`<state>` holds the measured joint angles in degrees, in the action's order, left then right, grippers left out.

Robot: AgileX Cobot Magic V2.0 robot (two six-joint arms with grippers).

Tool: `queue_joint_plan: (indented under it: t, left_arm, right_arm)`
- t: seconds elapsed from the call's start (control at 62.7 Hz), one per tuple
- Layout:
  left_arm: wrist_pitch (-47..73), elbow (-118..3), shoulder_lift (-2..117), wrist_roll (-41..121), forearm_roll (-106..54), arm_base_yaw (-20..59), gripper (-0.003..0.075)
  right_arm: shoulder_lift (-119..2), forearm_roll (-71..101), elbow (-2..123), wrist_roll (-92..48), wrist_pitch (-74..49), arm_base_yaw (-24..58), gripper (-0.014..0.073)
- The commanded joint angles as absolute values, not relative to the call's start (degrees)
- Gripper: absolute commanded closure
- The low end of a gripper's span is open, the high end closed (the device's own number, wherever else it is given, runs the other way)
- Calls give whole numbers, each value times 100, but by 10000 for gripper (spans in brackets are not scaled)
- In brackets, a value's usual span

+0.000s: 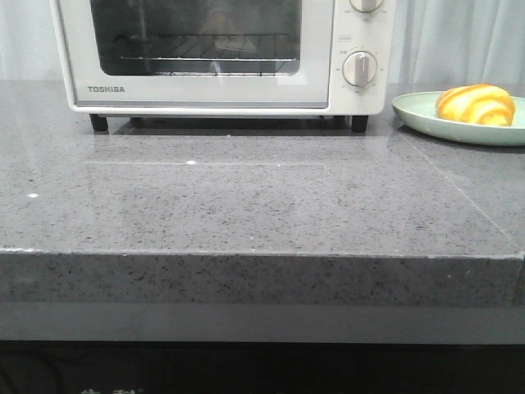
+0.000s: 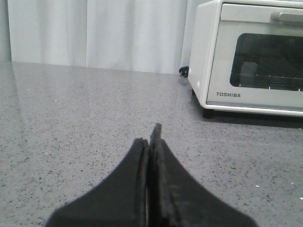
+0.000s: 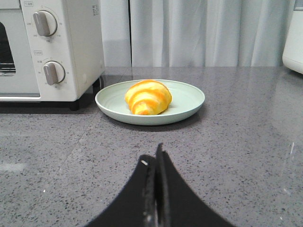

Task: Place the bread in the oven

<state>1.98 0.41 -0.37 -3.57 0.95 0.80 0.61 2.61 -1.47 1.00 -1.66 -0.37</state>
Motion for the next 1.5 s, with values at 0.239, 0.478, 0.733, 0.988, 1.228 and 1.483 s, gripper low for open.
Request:
queue_joint_plan:
  t: [0.239,0.478,0.733,0.988,1.228,1.483]
  left_arm:
    - [-245,172,-160,-348,50,103,738]
    - [-245,172,-160,-348,50,103,738]
    - [-245,172,-160,-348,50,103,738]
    - [-439,-282,-137,-359,0,103,738]
    - [578,-1906,226,-359,0,103,738]
    - [2285,-3761,1334,-359,0,103,738]
  right_arm:
    - [173,251,-168,34,321,-83,711]
    - [173,251,-168,34,340,-82,711]
    - [173,251,-168,34,398,-82,711]
    - [173,274,237,40,185,-82,711]
    - [-35,267,1559,40,-1131,-82,711]
    - [-1082,206,3161,40,-2315,-82,711]
